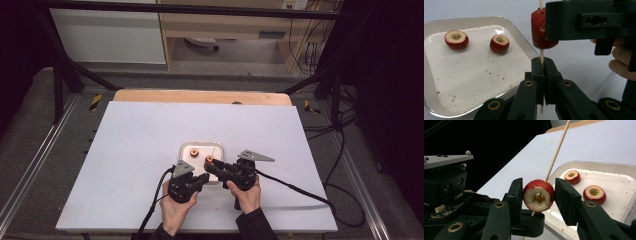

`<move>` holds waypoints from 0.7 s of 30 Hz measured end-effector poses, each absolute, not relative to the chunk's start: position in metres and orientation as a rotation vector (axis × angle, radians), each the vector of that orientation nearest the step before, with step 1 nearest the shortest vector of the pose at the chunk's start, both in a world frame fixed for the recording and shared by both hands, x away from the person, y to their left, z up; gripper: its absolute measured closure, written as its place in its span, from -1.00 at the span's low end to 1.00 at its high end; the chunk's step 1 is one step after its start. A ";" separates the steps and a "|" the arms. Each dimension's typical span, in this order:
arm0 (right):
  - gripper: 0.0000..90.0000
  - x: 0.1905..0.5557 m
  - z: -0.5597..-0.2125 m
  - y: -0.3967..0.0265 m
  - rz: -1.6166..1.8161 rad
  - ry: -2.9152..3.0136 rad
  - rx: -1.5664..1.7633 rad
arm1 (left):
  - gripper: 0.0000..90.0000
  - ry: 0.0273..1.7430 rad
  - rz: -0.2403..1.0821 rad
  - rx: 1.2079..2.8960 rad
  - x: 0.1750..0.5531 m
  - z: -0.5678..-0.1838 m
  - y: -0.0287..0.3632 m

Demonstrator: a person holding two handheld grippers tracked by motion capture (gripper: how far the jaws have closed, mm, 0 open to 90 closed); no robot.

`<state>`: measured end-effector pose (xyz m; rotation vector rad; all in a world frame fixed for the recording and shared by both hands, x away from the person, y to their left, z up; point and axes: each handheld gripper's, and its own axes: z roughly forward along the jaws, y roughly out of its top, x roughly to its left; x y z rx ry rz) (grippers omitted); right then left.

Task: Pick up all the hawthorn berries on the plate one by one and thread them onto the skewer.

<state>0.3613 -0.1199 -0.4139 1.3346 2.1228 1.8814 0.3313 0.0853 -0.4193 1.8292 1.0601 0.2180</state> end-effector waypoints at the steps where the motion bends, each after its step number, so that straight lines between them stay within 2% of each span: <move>1: 0.33 0.361 -0.414 -0.120 1.876 2.126 1.335 | 0.97 1.056 0.222 1.834 0.332 -0.420 0.085; 10: 0.32 0.362 -0.415 -0.120 1.852 2.171 1.319 | 0.97 1.018 0.253 1.850 0.333 -0.421 0.086; 15: -0.11 0.363 -0.407 -0.129 1.782 2.165 1.259 | 0.96 1.008 0.280 1.907 0.330 -0.425 0.099; 16: -0.11 0.363 -0.407 -0.129 1.782 2.165 1.259 | 0.97 1.008 0.280 1.907 0.330 -0.425 0.099; 19: -0.37 0.370 -0.403 -0.134 1.703 2.203 1.242 | 0.96 1.006 0.298 1.936 0.328 -0.428 0.108; 21: -0.45 0.372 -0.403 -0.135 1.670 2.220 1.239 | 0.96 1.005 0.309 1.948 0.327 -0.428 0.115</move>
